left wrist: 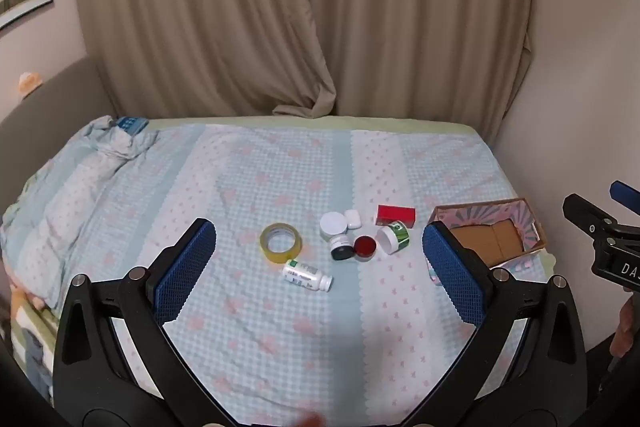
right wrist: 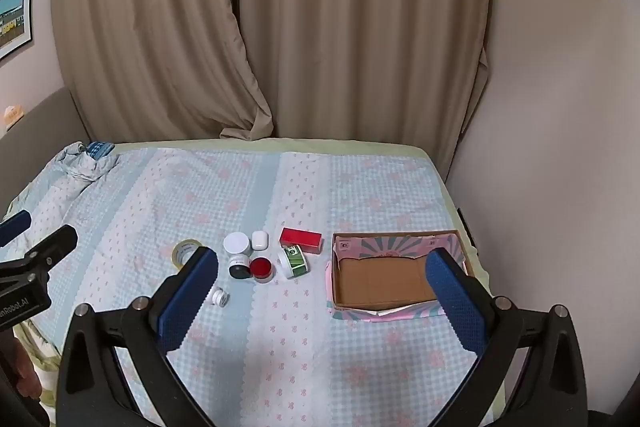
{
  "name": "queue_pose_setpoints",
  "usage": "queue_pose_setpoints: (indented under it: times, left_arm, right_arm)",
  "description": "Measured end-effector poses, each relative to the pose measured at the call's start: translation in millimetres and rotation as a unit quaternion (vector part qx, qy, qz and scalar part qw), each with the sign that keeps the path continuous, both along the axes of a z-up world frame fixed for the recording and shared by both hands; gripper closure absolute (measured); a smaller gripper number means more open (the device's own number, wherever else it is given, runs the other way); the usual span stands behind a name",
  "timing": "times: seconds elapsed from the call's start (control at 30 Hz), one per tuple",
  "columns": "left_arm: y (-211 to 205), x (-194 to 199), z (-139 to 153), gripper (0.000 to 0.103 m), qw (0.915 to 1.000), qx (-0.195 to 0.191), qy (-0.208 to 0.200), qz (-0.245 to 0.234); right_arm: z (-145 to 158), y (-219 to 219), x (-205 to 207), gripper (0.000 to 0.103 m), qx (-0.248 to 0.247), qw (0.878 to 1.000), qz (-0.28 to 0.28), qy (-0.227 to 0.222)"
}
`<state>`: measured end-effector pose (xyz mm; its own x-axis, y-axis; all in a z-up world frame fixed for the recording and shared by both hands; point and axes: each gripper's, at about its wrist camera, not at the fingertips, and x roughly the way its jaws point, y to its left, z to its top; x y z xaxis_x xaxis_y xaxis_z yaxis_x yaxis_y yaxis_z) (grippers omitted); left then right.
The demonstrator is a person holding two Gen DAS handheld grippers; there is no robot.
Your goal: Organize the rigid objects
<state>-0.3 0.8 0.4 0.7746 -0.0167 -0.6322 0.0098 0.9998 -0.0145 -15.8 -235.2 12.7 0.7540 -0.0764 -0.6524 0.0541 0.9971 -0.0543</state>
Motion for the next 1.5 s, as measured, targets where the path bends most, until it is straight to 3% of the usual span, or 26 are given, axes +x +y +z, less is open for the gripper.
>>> queue_pose_setpoints:
  times: [0.93,1.5]
  left_arm:
    - [-3,1,4,0.0,0.9998,0.002,-0.014,-0.014]
    - [-2,3,3,0.0,0.9998,0.006,-0.02,0.002]
  right_arm:
    - [1,-5,11,0.0,0.002,1.0,0.001,-0.013]
    - [1,-3,12,0.0,0.005,1.0,0.002,-0.014]
